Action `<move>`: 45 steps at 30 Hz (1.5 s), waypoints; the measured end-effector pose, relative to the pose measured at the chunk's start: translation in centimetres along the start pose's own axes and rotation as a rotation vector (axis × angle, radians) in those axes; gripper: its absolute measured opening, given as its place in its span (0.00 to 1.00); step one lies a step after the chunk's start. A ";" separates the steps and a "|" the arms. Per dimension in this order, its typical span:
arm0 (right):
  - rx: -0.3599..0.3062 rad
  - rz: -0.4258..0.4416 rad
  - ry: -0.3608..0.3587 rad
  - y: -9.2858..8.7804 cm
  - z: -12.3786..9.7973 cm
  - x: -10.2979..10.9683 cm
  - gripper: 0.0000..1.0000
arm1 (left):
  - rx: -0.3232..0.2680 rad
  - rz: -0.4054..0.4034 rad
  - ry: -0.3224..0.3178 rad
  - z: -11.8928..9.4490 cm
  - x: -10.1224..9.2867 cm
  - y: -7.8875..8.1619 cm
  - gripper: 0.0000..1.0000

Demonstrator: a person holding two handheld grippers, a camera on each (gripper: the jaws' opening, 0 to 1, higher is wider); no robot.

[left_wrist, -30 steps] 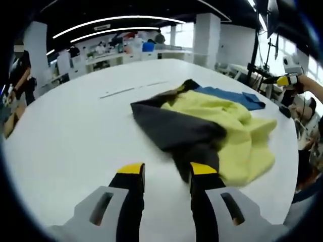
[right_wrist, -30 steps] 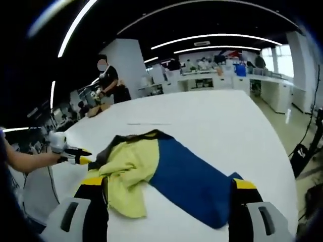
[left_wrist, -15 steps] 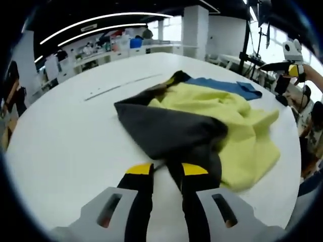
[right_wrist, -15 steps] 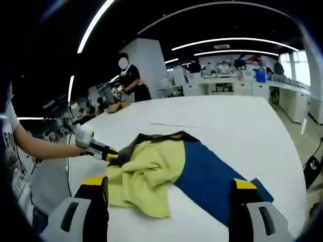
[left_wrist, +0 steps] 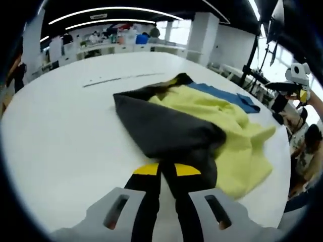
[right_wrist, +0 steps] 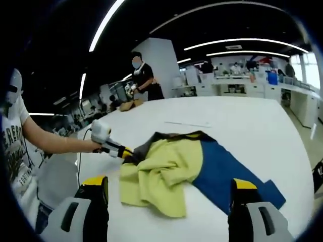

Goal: Fold the garment on the visible template until the final outline fits inside the template.

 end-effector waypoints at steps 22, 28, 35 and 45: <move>0.045 0.000 0.030 -0.7 1.6 0.9 0.99 | -0.169 -0.016 0.103 -4.0 0.5 2.3 0.00; 0.060 -0.008 0.030 -0.8 1.8 1.2 0.99 | -0.258 -0.057 0.156 -6.0 1.7 3.4 0.00; 0.071 -0.013 0.030 -0.7 2.2 1.4 0.99 | -0.355 -0.064 0.264 -8.9 3.6 3.9 0.00; 0.080 -0.010 0.030 -0.9 2.4 1.8 0.98 | -0.388 -0.124 0.397 -12.1 6.9 2.1 0.00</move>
Point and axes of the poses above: the point that each gripper's makers call its tool centre point, and the gripper's own axes: z roughly forward along the fingers, x roughly to its left, y roughly out of its top, the point moved 10 cm from there along -z, roughly backward along the fingers, and after that the axes turned 12 degrees about y, right-handed, at the moved point
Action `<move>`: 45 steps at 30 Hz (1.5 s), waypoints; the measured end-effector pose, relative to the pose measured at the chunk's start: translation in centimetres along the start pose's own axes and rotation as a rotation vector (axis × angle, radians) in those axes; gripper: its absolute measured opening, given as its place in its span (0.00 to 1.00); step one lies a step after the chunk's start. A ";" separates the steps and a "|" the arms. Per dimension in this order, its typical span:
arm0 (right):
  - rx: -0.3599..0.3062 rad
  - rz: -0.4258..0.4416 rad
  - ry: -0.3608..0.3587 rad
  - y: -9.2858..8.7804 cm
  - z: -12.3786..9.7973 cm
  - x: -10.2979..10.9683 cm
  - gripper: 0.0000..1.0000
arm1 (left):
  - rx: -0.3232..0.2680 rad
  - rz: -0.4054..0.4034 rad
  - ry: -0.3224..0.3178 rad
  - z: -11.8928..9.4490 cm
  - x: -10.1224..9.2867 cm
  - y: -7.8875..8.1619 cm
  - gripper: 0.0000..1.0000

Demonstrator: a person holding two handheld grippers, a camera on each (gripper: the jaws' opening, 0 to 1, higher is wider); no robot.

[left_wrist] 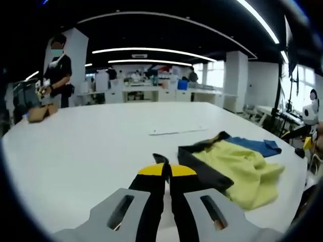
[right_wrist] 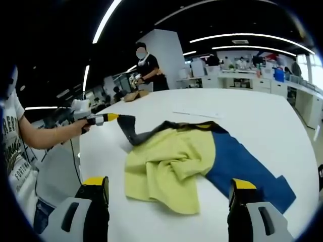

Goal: Fold the garment on the visible template until the final outline fits inside the template.

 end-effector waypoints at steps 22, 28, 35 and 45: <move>0.037 0.023 -0.029 -1.0 -0.4 0.7 0.97 | 0.062 -0.143 0.384 -2.3 9.0 -5.1 0.00; 0.046 0.032 -0.030 -1.2 -0.2 0.9 0.96 | 0.085 -0.186 0.451 -2.9 10.6 -6.4 0.00; 0.033 0.047 -0.052 -1.1 -0.2 0.8 0.94 | 0.136 -0.185 0.466 -2.2 11.5 -7.5 0.00; 0.014 0.066 -0.066 -1.3 -0.5 0.7 0.93 | 0.088 -0.071 0.352 -1.9 10.0 -6.0 0.15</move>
Point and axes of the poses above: the point that each gripper's makers call its tool centre point, and the gripper's own axes: z roughly forward along the fingers, x roughly to its left, y roughly out of its top, the point moved 10 cm from there along -z, roughly backward along the fingers, and after that the axes turned 12 degrees about y, right-handed, at the moved point
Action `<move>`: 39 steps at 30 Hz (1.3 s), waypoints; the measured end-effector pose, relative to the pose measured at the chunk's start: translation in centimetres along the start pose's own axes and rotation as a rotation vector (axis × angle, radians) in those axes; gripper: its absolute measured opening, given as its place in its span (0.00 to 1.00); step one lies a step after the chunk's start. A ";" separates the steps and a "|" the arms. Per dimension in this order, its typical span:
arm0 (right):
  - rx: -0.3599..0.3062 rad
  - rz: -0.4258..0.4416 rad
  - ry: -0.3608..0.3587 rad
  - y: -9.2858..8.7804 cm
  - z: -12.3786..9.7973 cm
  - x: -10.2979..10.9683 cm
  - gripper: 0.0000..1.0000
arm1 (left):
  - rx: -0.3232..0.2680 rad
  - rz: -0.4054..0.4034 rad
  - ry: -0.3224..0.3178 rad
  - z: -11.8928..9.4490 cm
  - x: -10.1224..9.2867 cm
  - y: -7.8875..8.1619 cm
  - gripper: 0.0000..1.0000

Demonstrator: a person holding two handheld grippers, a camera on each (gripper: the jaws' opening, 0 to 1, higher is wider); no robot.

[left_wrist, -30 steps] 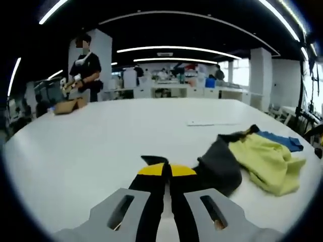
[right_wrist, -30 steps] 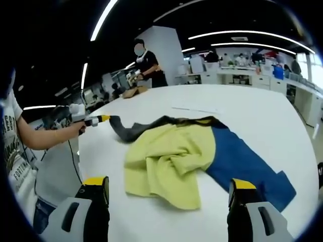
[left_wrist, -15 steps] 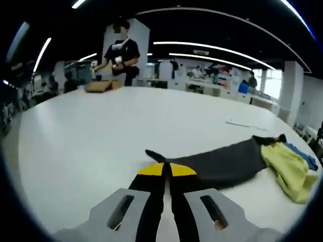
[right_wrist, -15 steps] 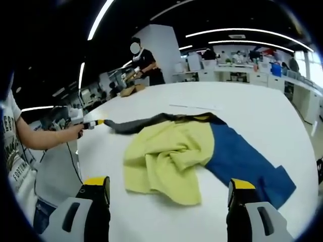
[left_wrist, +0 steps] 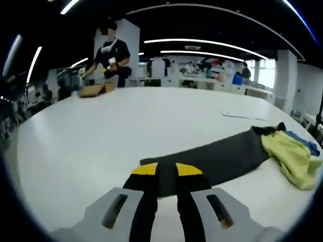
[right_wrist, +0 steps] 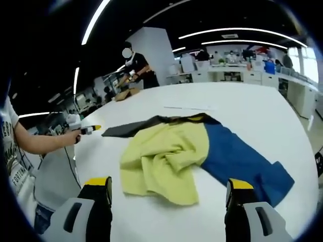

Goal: Fold the garment on the visible template until the final outline fits inside the template.

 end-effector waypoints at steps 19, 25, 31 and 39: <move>0.053 -0.087 0.125 0.3 2.1 2.6 0.95 | -0.081 0.079 -0.391 -3.5 -3.6 1.3 0.75; 0.048 -0.107 0.181 0.6 3.6 3.8 0.94 | -0.093 0.143 -0.505 -5.1 -5.1 1.6 0.89; 0.067 -0.153 0.221 0.4 5.6 5.2 0.92 | -0.096 0.182 -0.570 -6.6 -6.0 1.7 0.96; 0.095 -0.170 0.288 -0.8 8.7 6.9 0.86 | -0.096 0.206 -0.644 -7.8 -6.5 1.6 0.99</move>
Point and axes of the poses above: the point that each gripper's makers call its tool centre point, and the gripper's own axes: z roughly forward along the fingers, x roughly to its left, y roughly out of its top, the point moved 10 cm from there along -z, roughly backward along the fingers, and after that the axes turned 12 degrees about y, right-handed, at the moved point
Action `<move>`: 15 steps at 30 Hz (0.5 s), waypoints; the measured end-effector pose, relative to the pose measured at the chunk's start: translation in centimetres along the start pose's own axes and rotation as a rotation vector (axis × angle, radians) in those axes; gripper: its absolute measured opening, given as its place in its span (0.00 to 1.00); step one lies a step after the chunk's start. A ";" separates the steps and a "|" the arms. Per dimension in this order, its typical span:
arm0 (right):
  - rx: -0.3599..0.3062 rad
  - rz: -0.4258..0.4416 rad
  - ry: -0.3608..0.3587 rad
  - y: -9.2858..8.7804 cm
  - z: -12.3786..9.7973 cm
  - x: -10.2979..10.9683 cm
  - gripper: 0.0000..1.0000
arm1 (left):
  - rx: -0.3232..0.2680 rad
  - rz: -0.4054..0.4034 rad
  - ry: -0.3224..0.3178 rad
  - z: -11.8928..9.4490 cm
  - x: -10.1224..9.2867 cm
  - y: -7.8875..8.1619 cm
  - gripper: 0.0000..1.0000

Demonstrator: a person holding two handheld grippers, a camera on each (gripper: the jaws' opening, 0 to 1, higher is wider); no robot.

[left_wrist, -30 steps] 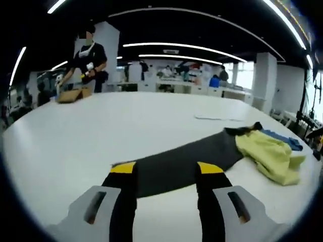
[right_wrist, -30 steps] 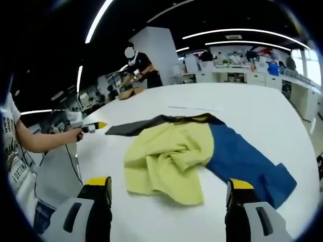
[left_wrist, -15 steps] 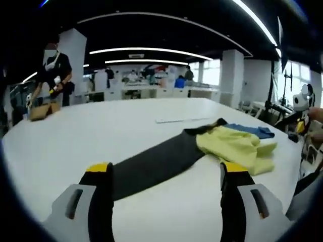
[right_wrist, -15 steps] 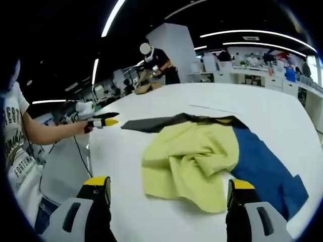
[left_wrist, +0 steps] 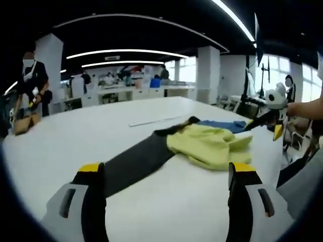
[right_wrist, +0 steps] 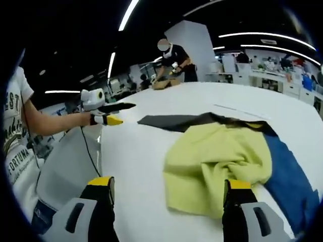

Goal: Fold the garment on the visible template until the final outline fits inside the template.

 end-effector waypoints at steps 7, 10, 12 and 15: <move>0.038 0.001 0.031 -0.9 3.0 0.3 0.74 | 0.020 0.040 -0.056 -0.1 -1.4 -0.1 0.99; 0.053 -0.012 0.030 -1.1 4.0 0.3 0.69 | 0.021 0.053 -0.081 0.0 -2.0 -0.1 0.99; 0.069 -0.025 0.019 -1.2 4.6 0.3 0.65 | 0.029 0.059 -0.100 -0.1 -2.9 0.0 0.99; 0.117 -0.074 -0.013 -1.6 5.5 0.1 0.60 | 0.027 0.059 -0.118 -0.3 -3.6 0.1 0.99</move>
Point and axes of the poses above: the point that each gripper's makers call its tool centre point, and the gripper's own axes: z roughly forward along the fingers, x roughly to its left, y roughly out of its top, the point moved 10 cm from there along -z, roughly backward along the fingers, and after that the axes turned 12 degrees about y, right-handed, at the moved point
